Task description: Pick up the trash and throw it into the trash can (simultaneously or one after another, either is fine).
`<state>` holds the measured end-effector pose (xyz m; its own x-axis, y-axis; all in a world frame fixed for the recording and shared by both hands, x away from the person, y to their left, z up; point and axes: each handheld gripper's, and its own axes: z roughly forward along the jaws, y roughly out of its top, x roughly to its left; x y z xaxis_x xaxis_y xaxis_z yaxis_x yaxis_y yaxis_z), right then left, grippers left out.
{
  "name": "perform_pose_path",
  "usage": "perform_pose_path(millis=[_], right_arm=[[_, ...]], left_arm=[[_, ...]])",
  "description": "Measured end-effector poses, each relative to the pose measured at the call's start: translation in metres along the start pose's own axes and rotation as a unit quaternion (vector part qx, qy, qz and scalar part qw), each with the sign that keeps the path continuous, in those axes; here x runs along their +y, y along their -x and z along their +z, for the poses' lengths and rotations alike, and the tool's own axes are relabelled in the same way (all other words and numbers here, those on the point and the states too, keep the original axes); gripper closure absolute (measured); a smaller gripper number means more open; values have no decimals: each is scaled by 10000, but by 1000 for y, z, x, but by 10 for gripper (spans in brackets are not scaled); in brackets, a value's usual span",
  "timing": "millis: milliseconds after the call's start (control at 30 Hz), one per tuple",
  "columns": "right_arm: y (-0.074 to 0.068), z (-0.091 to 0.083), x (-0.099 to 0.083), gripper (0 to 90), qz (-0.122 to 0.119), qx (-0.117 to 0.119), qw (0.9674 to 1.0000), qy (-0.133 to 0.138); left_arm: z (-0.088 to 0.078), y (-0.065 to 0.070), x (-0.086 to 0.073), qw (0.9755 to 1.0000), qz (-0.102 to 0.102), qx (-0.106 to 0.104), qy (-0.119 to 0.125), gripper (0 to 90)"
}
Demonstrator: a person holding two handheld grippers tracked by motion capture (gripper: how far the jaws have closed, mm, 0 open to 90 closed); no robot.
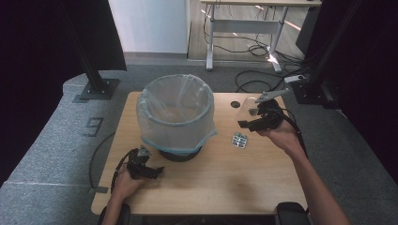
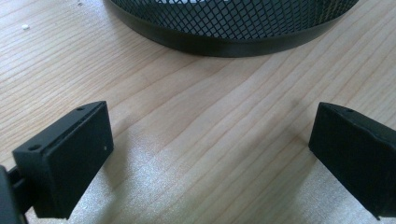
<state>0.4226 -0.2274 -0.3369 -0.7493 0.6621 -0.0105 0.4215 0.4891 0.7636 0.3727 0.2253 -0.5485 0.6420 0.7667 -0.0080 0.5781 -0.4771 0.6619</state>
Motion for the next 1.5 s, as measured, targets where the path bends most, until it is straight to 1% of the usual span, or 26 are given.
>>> perform_pose_path(millis=[67,133,233,267,300,500,533,633,833,900,1067,1100,1167,1500], right_arm=[[-2,-2,7,290,-34,38,10000,-16],[-3,-2,9,291,-37,60,10000,0],[-5,-3,17,291,-82,97,9999,-27],[-5,-3,17,291,-82,97,9999,-27],[-5,-4,20,291,-91,138,9999,-18],[-6,-5,30,291,-99,176,9998,-15],[-7,-6,35,291,-117,188,9998,-24],[-8,-6,39,291,-122,202,9997,-19],[-8,-4,53,291,-136,292,9995,-10],[-9,-4,55,291,-116,313,9994,-13],[-10,-3,67,291,-146,317,9994,-27],[-11,-2,71,291,-188,315,9993,-40],[-12,-2,73,291,-201,311,9993,-49],[-21,4,95,291,-350,372,9987,-86]], left_arm=[[0,0,0,10000,-2,8,9,0],[0,0,0,10000,-1,8,8,0],[0,0,0,10000,-2,9,12,0],[0,0,0,10000,-3,10,12,0],[0,0,0,10000,-2,10,11,0],[0,0,0,10000,-2,9,10,0],[0,0,0,10000,-1,3,4,0],[0,0,0,10000,-1,8,10,0],[0,0,0,10000,0,2,3,0],[0,0,0,10000,1,2,2,0],[0,0,0,10000,0,8,9,0],[0,0,0,10000,0,0,3,0],[0,0,0,10000,1,2,3,0],[0,0,0,10000,-1,10,12,0]])
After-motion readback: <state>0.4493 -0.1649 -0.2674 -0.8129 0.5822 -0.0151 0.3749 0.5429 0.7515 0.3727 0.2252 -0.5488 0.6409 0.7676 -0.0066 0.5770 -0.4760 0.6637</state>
